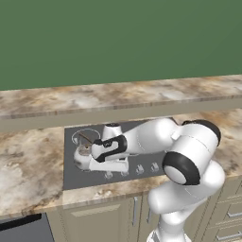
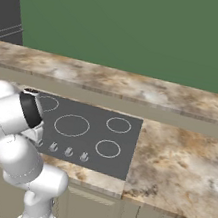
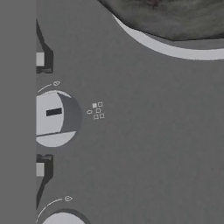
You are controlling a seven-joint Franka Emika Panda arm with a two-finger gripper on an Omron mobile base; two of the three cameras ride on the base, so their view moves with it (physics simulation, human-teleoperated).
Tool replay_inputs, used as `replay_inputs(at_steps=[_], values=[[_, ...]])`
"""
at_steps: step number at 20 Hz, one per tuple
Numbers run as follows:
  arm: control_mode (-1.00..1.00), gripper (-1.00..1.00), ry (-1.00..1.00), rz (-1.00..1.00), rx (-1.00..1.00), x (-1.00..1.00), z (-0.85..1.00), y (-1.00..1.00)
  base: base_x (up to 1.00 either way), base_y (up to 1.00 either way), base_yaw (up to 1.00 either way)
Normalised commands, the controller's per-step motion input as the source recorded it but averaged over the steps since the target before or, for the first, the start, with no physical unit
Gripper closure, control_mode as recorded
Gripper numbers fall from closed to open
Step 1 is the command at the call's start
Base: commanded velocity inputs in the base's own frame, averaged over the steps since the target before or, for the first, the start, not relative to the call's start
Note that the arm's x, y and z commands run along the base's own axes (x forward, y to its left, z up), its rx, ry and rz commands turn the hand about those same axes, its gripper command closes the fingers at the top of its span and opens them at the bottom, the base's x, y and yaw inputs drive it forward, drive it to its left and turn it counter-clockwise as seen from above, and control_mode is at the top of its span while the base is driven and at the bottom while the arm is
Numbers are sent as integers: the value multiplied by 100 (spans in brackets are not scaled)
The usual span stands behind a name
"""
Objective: The kettle is done boiling. Turn off the stove, then wait for 300 timesteps before moving the kettle to the dining table.
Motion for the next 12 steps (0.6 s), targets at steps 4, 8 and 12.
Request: replay_inputs(at_steps=[4, 8, 12], values=[[-100, -100, 5, -7, 0, -13, 0, 0, 0, 0, 0], [-100, -100, 5, -6, -2, -11, 3, 0, 0, 0, 0], [-100, -100, 6, -6, -5, -10, 13, 1, 0, 0, 0]])
